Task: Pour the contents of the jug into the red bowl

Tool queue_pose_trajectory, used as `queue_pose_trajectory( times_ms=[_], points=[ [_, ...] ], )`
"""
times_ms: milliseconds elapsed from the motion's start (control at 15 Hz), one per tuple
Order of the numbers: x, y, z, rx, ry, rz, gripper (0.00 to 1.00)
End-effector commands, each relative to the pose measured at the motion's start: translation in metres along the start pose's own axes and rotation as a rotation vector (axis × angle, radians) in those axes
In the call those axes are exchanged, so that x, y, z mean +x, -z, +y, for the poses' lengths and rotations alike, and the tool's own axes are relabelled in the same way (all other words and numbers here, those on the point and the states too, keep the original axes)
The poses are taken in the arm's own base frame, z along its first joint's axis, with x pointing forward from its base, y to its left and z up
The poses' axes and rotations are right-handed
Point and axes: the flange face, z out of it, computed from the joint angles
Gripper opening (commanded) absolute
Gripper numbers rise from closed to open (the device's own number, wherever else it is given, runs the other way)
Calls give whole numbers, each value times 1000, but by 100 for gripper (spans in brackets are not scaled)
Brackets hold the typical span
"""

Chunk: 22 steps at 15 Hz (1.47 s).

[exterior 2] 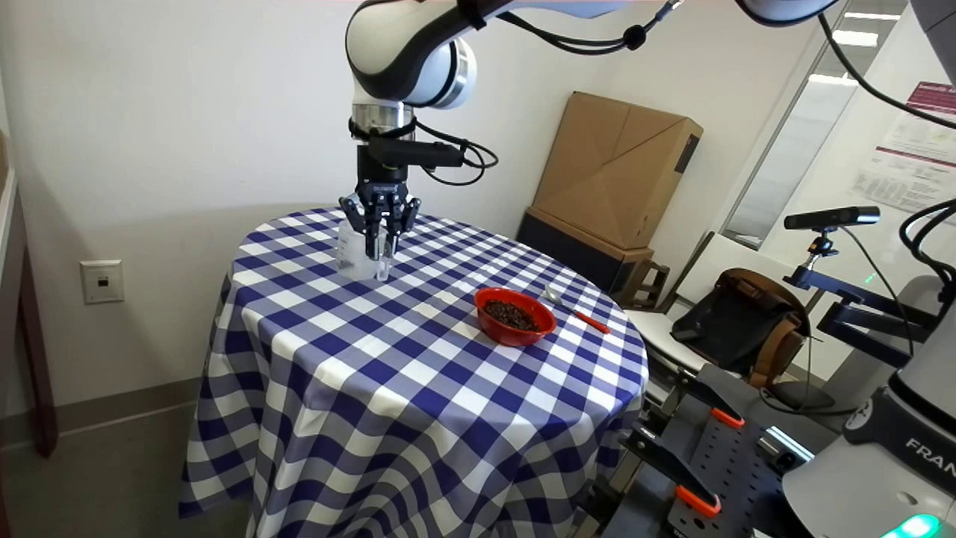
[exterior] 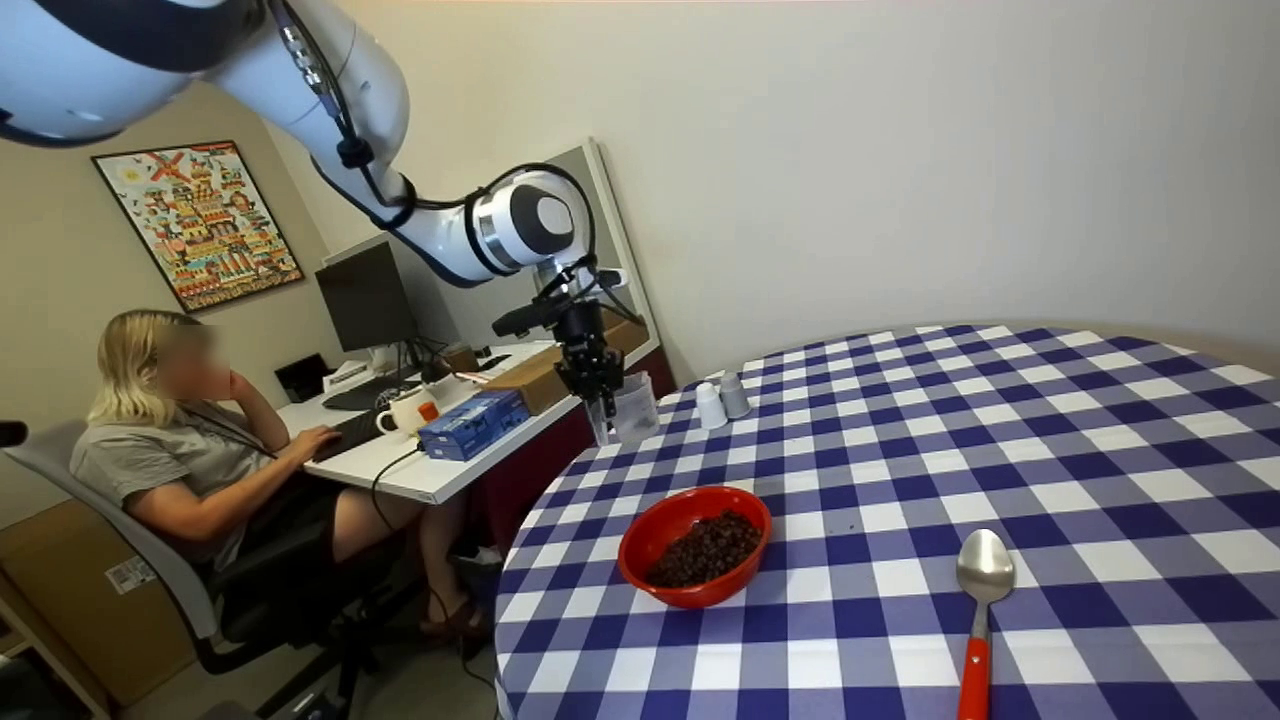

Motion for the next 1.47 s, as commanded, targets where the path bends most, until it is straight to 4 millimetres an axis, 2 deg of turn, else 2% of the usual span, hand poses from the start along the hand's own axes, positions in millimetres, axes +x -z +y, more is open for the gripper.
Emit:
queue_pose_trajectory(
  times_ms=[0,200,400,533,800,933,1133,1400],
  points=[
    [-12,-11,14,8,-65,163,8],
    [-30,-24,28,22,-103,224,8],
    [-57,-23,38,35,-121,231,8],
    [-78,-14,43,45,-122,222,8],
    [-111,17,52,56,-120,212,8],
    [-125,21,58,44,-123,208,8],
    [-145,7,67,22,-132,175,8],
    [-168,-32,75,-30,-140,106,8]
  ],
)
